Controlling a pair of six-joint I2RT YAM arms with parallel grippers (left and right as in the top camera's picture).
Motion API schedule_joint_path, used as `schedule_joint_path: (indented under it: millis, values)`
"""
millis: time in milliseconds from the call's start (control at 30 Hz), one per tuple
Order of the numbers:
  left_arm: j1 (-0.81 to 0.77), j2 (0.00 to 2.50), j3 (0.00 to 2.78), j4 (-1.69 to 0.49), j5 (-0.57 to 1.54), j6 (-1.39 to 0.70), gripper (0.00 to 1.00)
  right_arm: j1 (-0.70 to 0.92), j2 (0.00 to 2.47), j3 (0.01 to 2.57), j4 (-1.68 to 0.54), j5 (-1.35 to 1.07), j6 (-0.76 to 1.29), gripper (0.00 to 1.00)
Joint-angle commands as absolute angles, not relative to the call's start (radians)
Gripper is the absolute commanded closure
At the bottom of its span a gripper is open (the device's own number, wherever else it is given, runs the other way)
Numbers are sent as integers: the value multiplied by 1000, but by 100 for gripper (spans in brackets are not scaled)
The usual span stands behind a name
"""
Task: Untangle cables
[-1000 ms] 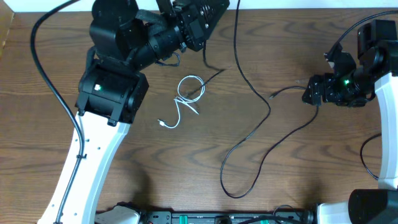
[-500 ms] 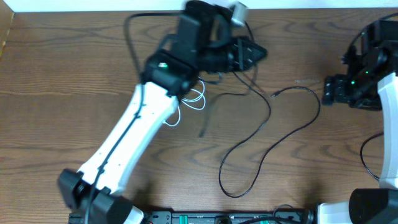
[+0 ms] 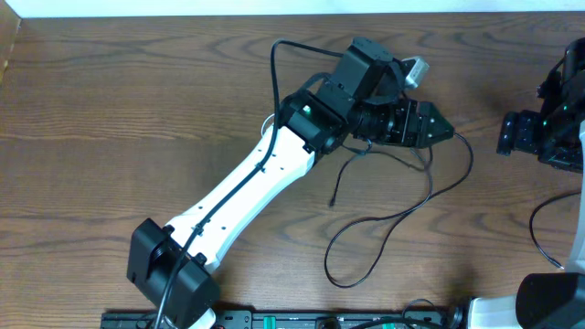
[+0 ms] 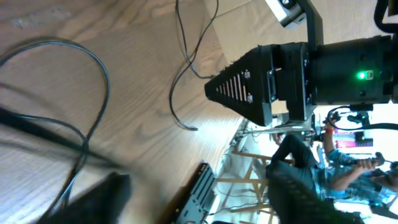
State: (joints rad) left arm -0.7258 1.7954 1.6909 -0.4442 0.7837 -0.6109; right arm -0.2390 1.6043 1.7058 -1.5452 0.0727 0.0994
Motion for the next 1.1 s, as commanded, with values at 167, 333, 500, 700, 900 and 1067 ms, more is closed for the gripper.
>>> schedule_joint_path:
  millis: [167, 333, 500, 700, 900, 1067]
  values:
    - [-605, 1738, 1687, -529, 767, -454, 11, -241, 1594, 1701, -1545, -32, 88, 8]
    - [-482, 1639, 1687, -678, 755, -337, 11, -232, 1594, 1697, -1558, -144, 88, 5]
    - [-319, 1556, 1687, -1052, 380, -307, 11, -179, 1594, 1605, -1555, -204, 89, 5]
    - [-162, 1550, 1687, -1241, 208, -307, 11, -45, 1594, 1319, -1391, -343, 182, 15]
    - [-118, 1550, 1687, -1242, 208, -307, 10, 113, 1594, 1148, -1221, -319, 425, 15]
    - [-119, 1550, 1687, -1242, 208, -307, 11, 292, 1594, 1042, -1075, -290, 624, 14]
